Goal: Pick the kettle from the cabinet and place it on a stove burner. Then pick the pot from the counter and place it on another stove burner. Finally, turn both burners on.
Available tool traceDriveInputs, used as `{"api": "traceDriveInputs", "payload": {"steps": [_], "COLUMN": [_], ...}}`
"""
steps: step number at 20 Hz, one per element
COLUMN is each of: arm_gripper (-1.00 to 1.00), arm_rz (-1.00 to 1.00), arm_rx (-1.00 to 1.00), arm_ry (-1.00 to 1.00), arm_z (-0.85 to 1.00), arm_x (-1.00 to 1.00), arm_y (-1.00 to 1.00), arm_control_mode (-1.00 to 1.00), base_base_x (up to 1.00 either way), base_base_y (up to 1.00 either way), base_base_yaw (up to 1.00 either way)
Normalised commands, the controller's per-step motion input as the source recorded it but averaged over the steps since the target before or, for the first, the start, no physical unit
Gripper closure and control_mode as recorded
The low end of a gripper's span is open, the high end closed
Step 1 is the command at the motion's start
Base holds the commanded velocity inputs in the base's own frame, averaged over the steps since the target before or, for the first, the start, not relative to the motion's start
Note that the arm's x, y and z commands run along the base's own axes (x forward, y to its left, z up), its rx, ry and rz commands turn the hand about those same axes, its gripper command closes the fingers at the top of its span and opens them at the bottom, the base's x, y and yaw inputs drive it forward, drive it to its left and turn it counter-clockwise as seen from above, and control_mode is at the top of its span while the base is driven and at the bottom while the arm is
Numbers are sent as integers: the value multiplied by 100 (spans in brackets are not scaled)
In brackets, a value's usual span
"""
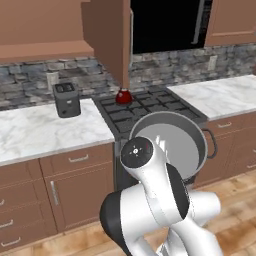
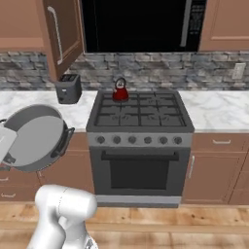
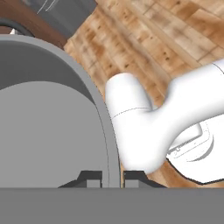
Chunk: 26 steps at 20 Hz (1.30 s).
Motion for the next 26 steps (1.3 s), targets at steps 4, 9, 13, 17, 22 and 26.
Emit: {"api": "traceDriveInputs", "payload": {"steps": [4, 9, 13, 17, 22, 26], "arm_gripper": [100, 100, 100, 100, 100, 100], "arm_rz": [0, 0, 0, 0, 0, 0], "arm_rx": [0, 0, 0, 0, 0, 0], "arm_ry": [0, 0, 0, 0, 0, 0], "arm_z": [0, 0, 0, 0, 0, 0], "arm_x": [0, 0, 0, 0, 0, 0], "arm_y": [0, 0, 0, 0, 0, 0], "arm_control_mode": [100, 100, 100, 100, 100, 100], "base_base_x": [-14, -11, -2, 0, 1, 10], "base_base_y": [-69, -73, -72, -72, -66, -55], "base_base_yaw": [-5, -4, -2, -2, 0, 0]}}
